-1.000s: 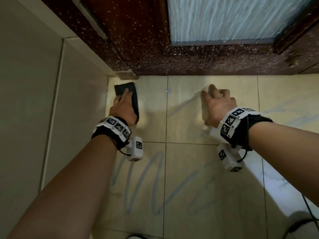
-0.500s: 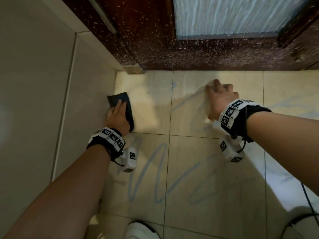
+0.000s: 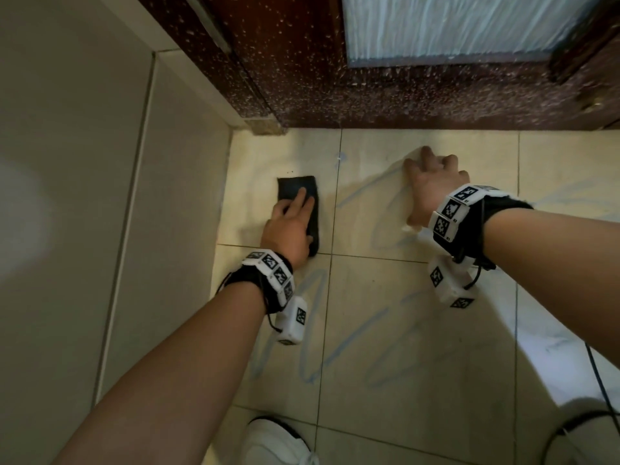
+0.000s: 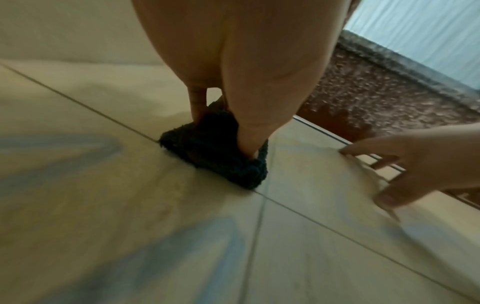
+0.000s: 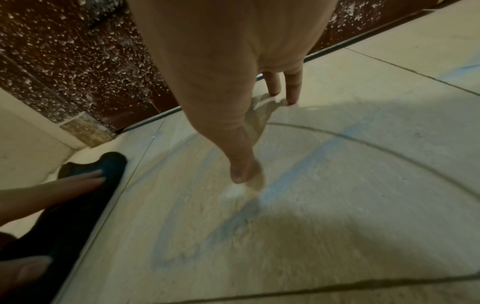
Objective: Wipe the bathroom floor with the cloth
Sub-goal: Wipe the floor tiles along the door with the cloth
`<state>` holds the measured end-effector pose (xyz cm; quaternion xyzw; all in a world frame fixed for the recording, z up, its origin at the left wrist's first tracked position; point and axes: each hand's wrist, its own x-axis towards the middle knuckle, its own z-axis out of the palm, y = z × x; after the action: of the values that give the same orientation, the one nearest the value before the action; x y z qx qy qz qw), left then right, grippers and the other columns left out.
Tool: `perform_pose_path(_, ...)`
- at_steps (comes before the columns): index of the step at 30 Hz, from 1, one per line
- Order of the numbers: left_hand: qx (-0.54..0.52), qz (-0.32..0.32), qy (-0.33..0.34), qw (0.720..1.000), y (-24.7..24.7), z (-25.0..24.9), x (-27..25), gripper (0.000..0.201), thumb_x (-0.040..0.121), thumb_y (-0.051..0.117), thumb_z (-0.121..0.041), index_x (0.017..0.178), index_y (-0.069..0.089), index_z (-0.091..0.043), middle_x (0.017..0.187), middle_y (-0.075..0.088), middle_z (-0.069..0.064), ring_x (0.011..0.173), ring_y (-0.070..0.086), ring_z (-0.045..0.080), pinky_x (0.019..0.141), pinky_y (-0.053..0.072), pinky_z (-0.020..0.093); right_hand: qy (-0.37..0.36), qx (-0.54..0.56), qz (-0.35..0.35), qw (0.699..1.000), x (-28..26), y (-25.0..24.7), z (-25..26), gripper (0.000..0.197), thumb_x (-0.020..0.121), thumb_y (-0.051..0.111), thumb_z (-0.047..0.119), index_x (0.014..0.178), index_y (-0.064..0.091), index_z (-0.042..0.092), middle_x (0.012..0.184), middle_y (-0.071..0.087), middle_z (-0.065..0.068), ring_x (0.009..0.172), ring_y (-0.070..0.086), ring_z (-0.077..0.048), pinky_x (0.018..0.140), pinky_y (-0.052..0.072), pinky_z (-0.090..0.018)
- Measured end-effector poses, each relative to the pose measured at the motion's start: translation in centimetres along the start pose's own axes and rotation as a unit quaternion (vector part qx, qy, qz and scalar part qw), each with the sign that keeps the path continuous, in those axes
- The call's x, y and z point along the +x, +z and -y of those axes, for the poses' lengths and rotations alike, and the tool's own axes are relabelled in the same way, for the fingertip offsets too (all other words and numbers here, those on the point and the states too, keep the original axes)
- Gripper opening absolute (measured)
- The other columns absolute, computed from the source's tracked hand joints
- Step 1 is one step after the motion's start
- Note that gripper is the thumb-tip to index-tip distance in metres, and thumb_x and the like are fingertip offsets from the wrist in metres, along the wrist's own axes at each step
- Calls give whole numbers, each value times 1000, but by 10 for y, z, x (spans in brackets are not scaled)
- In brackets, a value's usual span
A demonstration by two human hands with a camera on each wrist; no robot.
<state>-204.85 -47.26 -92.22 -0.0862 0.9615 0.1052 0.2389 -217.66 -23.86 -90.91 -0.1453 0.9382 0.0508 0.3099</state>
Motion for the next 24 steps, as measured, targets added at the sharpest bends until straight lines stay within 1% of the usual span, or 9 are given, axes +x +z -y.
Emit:
perform_pose_path(2, 18, 7, 27, 999, 1, -19, 4, 80, 91, 62, -19, 156, 15, -24, 165, 0, -8, 144, 15, 25, 112, 33, 40, -4, 2, 1, 1000, 0, 0, -1, 102, 62, 89, 29, 143, 28, 24, 155, 9, -7, 129, 28, -41, 100, 41, -51)
perform_pose_path(4, 29, 14, 34, 999, -1, -30, 8, 81, 92, 62, -23, 156, 13, -26, 164, -2, -9, 144, 14, 24, 111, 32, 40, -9, -3, -2, 1000, 1, 2, -3, 101, 65, 87, 29, 145, 26, 24, 157, 7, -7, 130, 27, -41, 100, 40, -50)
perform_pose_path(8, 45, 22, 41, 998, -8, -28, 22, 82, 92, 62, -26, 156, 11, -29, 164, -4, -13, 145, 12, 22, 111, 29, 40, -11, -10, -3, 1000, 1, 4, -5, 103, 67, 85, 30, 149, 22, 25, 160, 5, -8, 133, 26, -40, 102, 39, -48)
perform_pose_path(12, 64, 31, 32, 997, -20, -31, 41, 83, 92, 61, -25, 156, 9, -30, 163, -7, -15, 146, 9, 20, 111, 28, 42, -16, -3, -12, 1000, 1, 5, -6, 104, 68, 85, 29, 150, 21, 25, 161, 4, -8, 134, 25, -40, 104, 39, -48)
perform_pose_path(15, 68, 35, 21, 997, -28, -36, 57, 84, 91, 61, -21, 156, 8, -30, 163, -7, -14, 147, 8, 20, 112, 27, 43, -19, -4, -12, 1000, 1, 6, -7, 108, 64, 87, 32, 150, 21, 25, 160, 5, -8, 135, 25, -40, 103, 38, -48)
perform_pose_path(20, 60, 38, 1, 997, -44, -42, 82, 81, 91, 55, -21, 156, 7, -28, 164, -6, -12, 148, 6, 21, 112, 24, 46, -18, 2, -19, 1000, 1, 7, -8, 107, 64, 86, 30, 149, 21, 25, 160, 5, -8, 136, 24, -40, 103, 39, -48)
perform_pose_path(24, 64, 40, -10, 997, -49, -38, 86, 81, 91, 54, -22, 156, 7, -30, 163, -6, -14, 148, 6, 19, 112, 24, 49, -26, 6, -12, 1000, 2, 7, -9, 116, 61, 89, 37, 151, 17, 26, 161, 2, -7, 139, 20, -40, 107, 35, -49)
